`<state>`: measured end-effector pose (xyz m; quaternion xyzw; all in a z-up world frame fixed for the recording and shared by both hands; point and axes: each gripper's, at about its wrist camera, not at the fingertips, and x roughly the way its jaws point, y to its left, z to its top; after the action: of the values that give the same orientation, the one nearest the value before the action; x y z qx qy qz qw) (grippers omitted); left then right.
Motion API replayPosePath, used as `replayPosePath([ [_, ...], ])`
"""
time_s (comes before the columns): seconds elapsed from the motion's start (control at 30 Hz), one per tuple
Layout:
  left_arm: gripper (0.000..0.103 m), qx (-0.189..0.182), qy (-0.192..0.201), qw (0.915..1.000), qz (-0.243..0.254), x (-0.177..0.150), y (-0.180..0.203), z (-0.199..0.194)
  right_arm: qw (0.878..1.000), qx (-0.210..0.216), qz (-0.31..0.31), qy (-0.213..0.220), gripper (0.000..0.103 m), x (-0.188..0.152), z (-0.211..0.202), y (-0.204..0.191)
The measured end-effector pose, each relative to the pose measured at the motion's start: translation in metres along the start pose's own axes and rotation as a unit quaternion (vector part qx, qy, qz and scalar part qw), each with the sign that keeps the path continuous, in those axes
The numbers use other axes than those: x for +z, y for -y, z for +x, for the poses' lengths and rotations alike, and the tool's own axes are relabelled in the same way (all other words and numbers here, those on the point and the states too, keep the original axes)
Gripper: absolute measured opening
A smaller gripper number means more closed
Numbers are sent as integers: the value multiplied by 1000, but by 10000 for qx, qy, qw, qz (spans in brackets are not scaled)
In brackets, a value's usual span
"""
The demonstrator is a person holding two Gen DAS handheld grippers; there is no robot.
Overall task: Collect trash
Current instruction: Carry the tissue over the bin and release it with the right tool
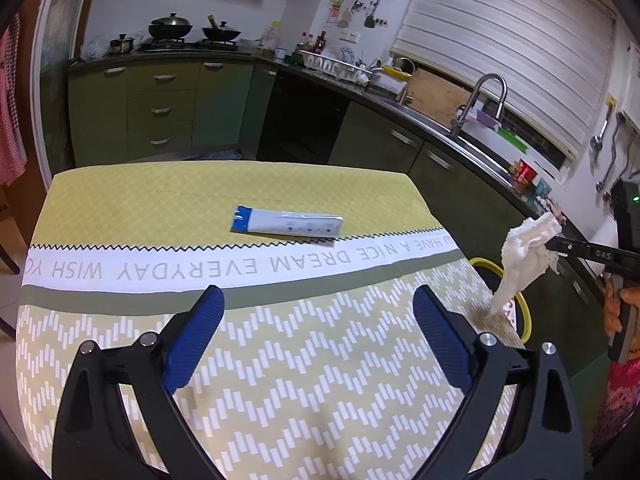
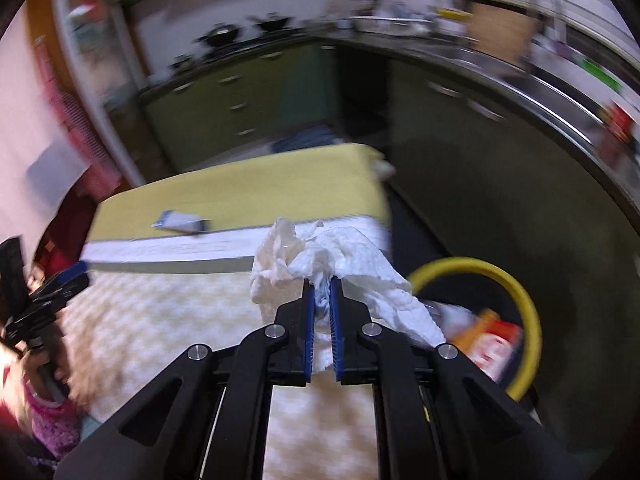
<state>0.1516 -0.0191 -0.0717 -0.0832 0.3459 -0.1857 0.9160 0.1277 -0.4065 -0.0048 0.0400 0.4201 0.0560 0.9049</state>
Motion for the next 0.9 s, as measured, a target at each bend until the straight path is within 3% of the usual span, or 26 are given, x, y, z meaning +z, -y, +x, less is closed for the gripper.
replayPosePath([
  [0.17, 91, -44, -39, 9999, 158, 2, 19, -4, 9965, -515, 649, -114, 8, -12, 5, 73],
  [0.37, 91, -95, -128, 9992, 357, 4, 40, -6, 9886, -803, 1189, -460, 8, -33, 34, 136],
  [0.53, 91, -94, -173, 9985, 511, 7, 51, -7, 9815, -1044, 1496, -587, 8, -48, 46, 170],
  [0.77, 91, -251, -291, 9973, 631, 9, 63, -5, 9778, -1089, 1579, -845, 12, -54, 66, 183],
  [0.8, 91, -286, -319, 9970, 644, 9, 64, -4, 9775, -1083, 1622, -798, 25, -54, 67, 185],
  [0.83, 91, -308, -340, 9968, 653, 8, 64, -4, 9773, -1093, 1654, -752, 50, -53, 66, 185],
  [0.9, 91, -346, -406, 9963, 679, 8, 65, -3, 9782, -1084, 1675, -583, 62, -51, 60, 184],
])
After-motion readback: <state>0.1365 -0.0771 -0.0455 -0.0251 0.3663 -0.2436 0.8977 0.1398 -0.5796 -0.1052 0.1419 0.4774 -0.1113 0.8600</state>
